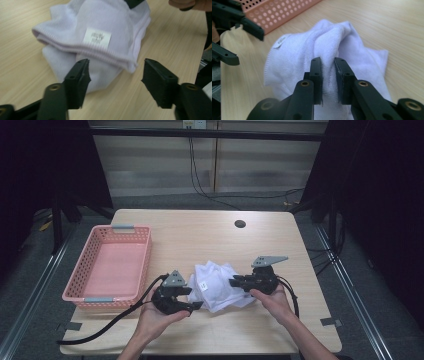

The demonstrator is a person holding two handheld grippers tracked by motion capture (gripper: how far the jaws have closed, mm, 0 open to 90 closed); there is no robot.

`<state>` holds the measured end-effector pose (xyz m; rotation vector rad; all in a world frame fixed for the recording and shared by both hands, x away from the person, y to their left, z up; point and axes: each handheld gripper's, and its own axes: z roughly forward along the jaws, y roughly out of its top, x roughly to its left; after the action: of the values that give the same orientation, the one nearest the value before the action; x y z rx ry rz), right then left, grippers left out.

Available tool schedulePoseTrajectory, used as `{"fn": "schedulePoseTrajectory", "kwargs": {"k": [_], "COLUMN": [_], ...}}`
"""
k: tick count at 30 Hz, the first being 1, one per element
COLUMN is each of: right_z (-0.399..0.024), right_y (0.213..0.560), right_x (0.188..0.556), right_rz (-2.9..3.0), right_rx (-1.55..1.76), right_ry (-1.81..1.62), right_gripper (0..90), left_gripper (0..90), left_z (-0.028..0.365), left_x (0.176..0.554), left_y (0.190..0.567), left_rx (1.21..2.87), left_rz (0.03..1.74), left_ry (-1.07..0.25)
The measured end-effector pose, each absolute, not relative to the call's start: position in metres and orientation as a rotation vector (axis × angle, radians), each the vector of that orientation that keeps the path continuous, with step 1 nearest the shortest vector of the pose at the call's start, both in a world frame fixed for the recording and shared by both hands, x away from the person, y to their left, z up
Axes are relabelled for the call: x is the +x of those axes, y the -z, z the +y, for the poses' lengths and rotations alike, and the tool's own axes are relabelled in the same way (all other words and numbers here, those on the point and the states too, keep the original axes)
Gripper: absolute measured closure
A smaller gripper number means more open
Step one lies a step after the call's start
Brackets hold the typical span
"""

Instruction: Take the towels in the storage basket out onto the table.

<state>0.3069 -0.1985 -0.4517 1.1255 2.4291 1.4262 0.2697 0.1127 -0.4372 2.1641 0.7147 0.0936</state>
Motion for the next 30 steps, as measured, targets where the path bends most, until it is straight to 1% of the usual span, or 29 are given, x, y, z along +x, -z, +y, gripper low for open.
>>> {"fn": "schedulePoseTrajectory", "kwargs": {"k": [1, 2, 4, 6, 7, 9, 10, 12, 13, 14, 15, 17, 18, 19, 20, 22, 23, 25, 26, 27, 28, 29, 30], "right_z": [-0.200, -0.203, -0.205, -0.207, -0.208, -0.209, -0.209, -0.208, -0.207, -0.206, -0.204, -0.198, -0.195, -0.189, -0.185, -0.177, -0.173, -0.170, -0.170, -0.168, -0.169, -0.169, -0.169], "right_y": [0.454, 0.458, 0.464, 0.468, 0.468, 0.464, 0.462, 0.455, 0.452, 0.447, 0.441, 0.434, 0.431, 0.430, 0.431, 0.437, 0.443, 0.450, 0.450, 0.455, 0.456, 0.457, 0.457], "right_x": [0.308, 0.310, 0.312, 0.313, 0.313, 0.311, 0.310, 0.305, 0.304, 0.301, 0.298, 0.294, 0.294, 0.294, 0.297, 0.302, 0.306, 0.311, 0.311, 0.314, 0.315, 0.315, 0.315], "right_rz": [2.430, 2.436, 2.447, 2.461, 2.460, 2.439, 2.439, 2.421, 2.411, 2.398, 2.374, 2.378, 2.393, 2.410, 2.423, 2.453, 2.463, 2.461, 2.461, 2.458, 2.462, 2.464, 2.475], "right_rx": [1.137, 1.168, 1.209, 1.210, 1.203, 1.183, 1.182, 1.140, 1.127, 1.102, 1.062, 1.012, 0.988, 0.958, 0.957, 0.956, 0.965, 0.999, 0.999, 1.019, 1.028, 1.032, 1.023], "right_ry": [-1.424, -1.412, -1.380, -1.368, -1.375, -1.369, -1.368, -1.389, -1.390, -1.422, -1.448, -1.476, -1.489, -1.502, -1.495, -1.457, -1.436, -1.452, -1.452, -1.475, -1.475, -1.470, -1.433], "right_gripper": [77.9, 77.9, 76.9, 75.0, 72.7, 61.3, 58.8, 53.8, 52.5, 54.6, 57.5, 58.0, 57.3, 56.0, 54.1, 52.3, 48.8, 44.6, 44.6, 42.5, 45.2, 50.7, 54.2], "left_gripper": [45.8, 47.7, 48.8, 49.7, 49.7, 48.8, 48.3, 54.6, 55.3, 61.6, 66.0, 70.0, 70.9, 70.0, 66.9, 58.1, 53.6, 53.3, 55.3, 55.3, 59.3, 63.7, 69.1], "left_z": [0.114, 0.114, 0.109, 0.105, 0.102, 0.096, 0.093, 0.088, 0.086, 0.085, 0.085, 0.085, 0.085, 0.084, 0.082, 0.078, 0.077, 0.069, 0.069, 0.067, 0.066, 0.065, 0.064], "left_x": [0.268, 0.267, 0.270, 0.274, 0.278, 0.283, 0.286, 0.292, 0.295, 0.296, 0.298, 0.300, 0.301, 0.301, 0.302, 0.303, 0.303, 0.308, 0.308, 0.309, 0.310, 0.309, 0.308], "left_y": [0.443, 0.448, 0.454, 0.459, 0.462, 0.462, 0.462, 0.464, 0.466, 0.467, 0.468, 0.469, 0.469, 0.468, 0.468, 0.466, 0.466, 0.468, 0.468, 0.470, 0.471, 0.472, 0.472], "left_rx": [2.141, 2.138, 2.143, 2.107, 2.107, 2.124, 2.129, 2.121, 2.107, 2.108, 2.112, 2.090, 2.082, 2.076, 2.073, 2.064, 2.067, 2.064, 2.064, 2.075, 2.079, 2.080, 2.093], "left_rz": [0.726, 0.734, 0.748, 0.750, 0.764, 0.741, 0.733, 0.718, 0.716, 0.702, 0.695, 0.685, 0.680, 0.681, 0.677, 0.686, 0.686, 0.703, 0.703, 0.695, 0.692, 0.686, 0.676], "left_ry": [-0.070, -0.078, -0.101, -0.107, -0.114, -0.104, -0.113, -0.117, -0.100, -0.096, -0.097, -0.052, -0.051, -0.045, -0.032, -0.031, -0.043, -0.070, -0.070, -0.079, -0.085, -0.076, -0.096]}}
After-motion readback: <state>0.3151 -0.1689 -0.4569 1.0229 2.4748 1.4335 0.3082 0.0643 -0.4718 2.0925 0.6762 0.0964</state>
